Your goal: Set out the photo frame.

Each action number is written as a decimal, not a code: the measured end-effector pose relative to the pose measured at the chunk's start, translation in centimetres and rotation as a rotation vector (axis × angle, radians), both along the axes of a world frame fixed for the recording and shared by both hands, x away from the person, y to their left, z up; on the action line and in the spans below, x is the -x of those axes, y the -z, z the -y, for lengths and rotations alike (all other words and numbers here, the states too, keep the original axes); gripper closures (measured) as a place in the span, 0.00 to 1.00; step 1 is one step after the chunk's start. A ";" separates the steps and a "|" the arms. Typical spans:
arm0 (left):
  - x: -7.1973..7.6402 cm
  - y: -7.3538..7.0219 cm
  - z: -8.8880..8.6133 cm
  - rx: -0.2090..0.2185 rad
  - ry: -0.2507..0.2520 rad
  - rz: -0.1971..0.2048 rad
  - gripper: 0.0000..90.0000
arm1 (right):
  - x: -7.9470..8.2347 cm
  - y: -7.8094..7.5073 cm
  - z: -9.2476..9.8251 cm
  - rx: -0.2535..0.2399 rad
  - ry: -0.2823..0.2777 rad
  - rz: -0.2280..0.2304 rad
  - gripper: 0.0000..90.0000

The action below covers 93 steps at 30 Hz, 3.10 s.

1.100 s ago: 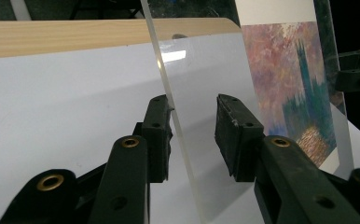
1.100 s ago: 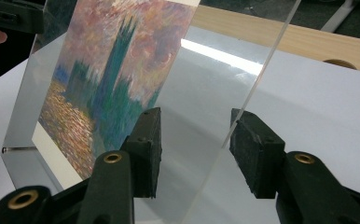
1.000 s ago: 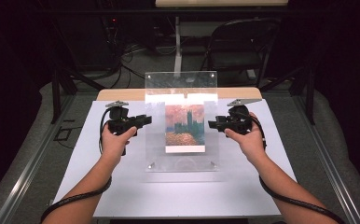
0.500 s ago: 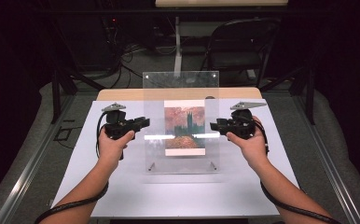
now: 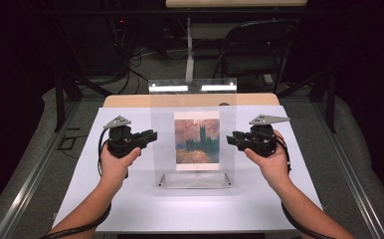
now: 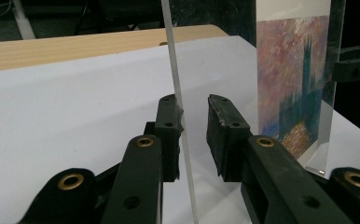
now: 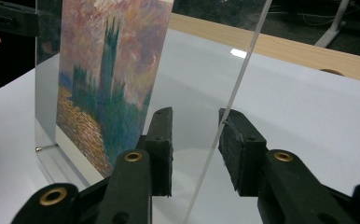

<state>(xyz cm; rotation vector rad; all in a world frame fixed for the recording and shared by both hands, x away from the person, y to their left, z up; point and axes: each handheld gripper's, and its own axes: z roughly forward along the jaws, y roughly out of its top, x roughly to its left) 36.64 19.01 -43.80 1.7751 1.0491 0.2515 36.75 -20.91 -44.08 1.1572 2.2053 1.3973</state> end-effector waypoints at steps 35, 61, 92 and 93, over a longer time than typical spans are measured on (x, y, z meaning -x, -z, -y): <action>4.5 0.1 -0.5 0.006 0.034 0.063 0.86 | 4.1 0.0 0.5 -0.037 -0.025 0.044 0.78; 7.5 0.6 -0.4 0.008 0.044 0.112 0.83 | 7.2 0.7 0.7 -0.071 -0.027 0.071 0.78; 8.9 0.2 -1.2 -0.014 0.028 0.146 0.57 | 8.1 0.7 1.2 -0.045 -0.028 0.122 0.44; 9.0 0.3 -1.5 -0.014 0.021 0.148 0.54 | 8.2 0.7 1.5 -0.034 -0.022 0.124 0.42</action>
